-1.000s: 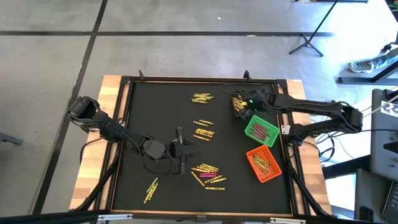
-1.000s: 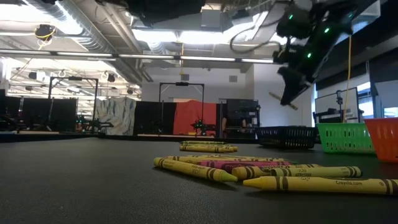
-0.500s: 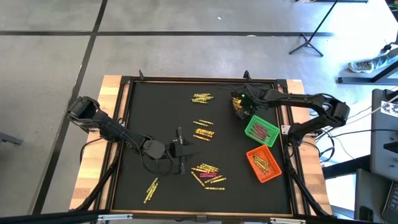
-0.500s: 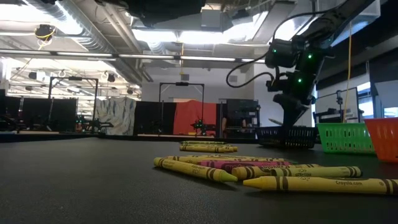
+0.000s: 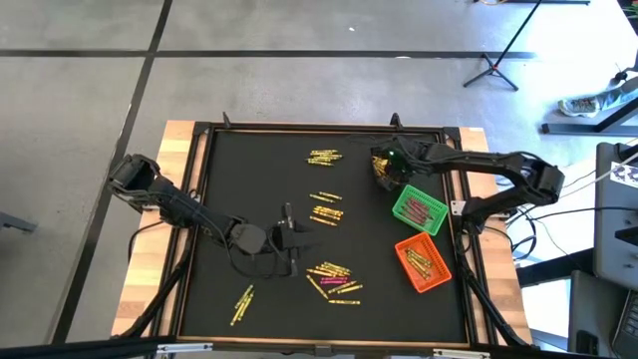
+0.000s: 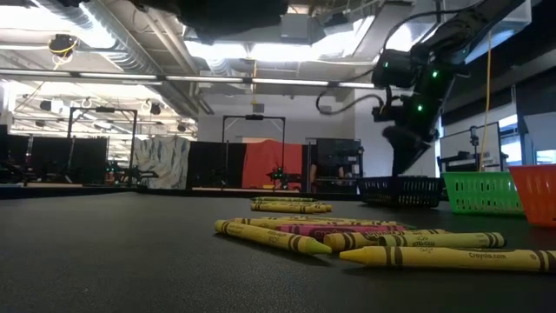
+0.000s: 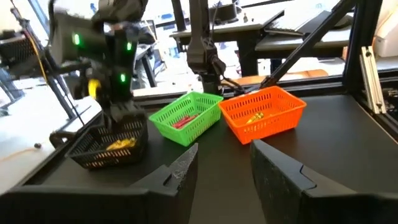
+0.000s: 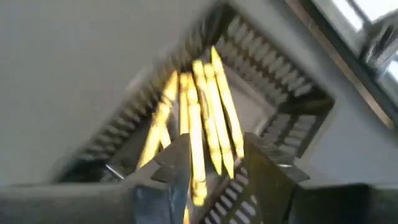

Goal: Sort crayons
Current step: Put the green crayon into the orange basket

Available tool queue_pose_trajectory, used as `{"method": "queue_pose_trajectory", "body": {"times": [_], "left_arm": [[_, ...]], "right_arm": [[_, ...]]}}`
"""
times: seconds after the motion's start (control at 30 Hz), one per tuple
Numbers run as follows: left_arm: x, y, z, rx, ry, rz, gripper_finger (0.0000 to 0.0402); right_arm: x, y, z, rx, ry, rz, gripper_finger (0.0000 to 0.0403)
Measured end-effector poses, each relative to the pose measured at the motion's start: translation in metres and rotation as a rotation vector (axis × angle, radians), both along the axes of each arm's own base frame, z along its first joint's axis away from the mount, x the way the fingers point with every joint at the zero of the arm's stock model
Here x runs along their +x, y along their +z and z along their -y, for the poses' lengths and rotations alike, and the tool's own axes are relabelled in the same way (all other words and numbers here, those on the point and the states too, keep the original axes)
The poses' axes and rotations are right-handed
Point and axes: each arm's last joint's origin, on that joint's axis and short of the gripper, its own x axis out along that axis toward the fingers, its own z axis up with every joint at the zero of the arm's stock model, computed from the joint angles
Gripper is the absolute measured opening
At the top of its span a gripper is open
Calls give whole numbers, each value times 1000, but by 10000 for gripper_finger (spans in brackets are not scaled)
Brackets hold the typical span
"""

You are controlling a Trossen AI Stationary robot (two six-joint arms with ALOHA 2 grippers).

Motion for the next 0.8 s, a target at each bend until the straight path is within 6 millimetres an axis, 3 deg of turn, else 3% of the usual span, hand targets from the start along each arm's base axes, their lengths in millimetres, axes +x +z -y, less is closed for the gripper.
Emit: {"method": "queue_pose_trajectory", "body": {"times": [0.13, 0.4, 0.57, 0.8], "left_arm": [[-1, -9, -1, -48, -17, -77, 131], [-17, -38, 10, -347, -70, -370, 131], [-35, -51, 25, -558, -103, -588, 131], [-62, -62, 48, -802, 21, -768, 130]], "right_arm": [[9, 20, -20, -68, 103, 121, 150], [33, 60, -82, -209, 426, 426, 151], [48, 69, -115, -188, 609, 593, 151], [62, 73, -150, -214, 809, 734, 151]]}}
